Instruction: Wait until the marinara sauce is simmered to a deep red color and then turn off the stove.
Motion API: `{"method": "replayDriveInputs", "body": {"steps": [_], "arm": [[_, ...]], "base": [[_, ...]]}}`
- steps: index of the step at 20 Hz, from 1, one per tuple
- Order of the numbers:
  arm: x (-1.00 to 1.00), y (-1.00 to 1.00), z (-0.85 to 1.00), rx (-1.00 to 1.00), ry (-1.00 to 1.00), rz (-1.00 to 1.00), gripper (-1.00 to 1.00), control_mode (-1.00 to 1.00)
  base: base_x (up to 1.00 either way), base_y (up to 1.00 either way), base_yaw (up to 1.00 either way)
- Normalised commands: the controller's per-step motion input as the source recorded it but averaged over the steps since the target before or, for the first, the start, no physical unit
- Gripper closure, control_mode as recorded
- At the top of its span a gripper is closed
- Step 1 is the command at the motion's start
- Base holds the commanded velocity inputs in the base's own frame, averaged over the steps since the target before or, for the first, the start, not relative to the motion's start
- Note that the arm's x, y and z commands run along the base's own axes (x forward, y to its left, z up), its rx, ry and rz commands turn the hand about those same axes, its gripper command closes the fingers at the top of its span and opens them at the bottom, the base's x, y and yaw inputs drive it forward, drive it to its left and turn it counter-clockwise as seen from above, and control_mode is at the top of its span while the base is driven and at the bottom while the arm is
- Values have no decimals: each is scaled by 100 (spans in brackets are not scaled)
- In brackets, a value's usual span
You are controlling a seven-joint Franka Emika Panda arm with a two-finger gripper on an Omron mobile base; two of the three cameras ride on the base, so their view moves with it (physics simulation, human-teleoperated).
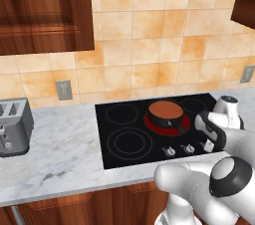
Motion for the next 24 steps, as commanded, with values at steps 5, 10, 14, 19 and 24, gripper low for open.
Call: {"method": "replayDriveInputs", "body": {"steps": [5, 10, 14, 19, 24], "arm": [[2, -6, -11, 0, 5, 0, -100, -100], [4, -5, -1, 0, 5, 0, -100, -100], [0, -11, 0, 0, 1, 0, -100, -100], [0, -10, 0, 0, 0, 0, -100, -100], [0, 0, -3, 0, 0, 1, -100, -100]], "base": [[0, 0, 0], [0, 0, 0], [0, 0, 0], [0, 0, 0], [0, 0, 0]]}}
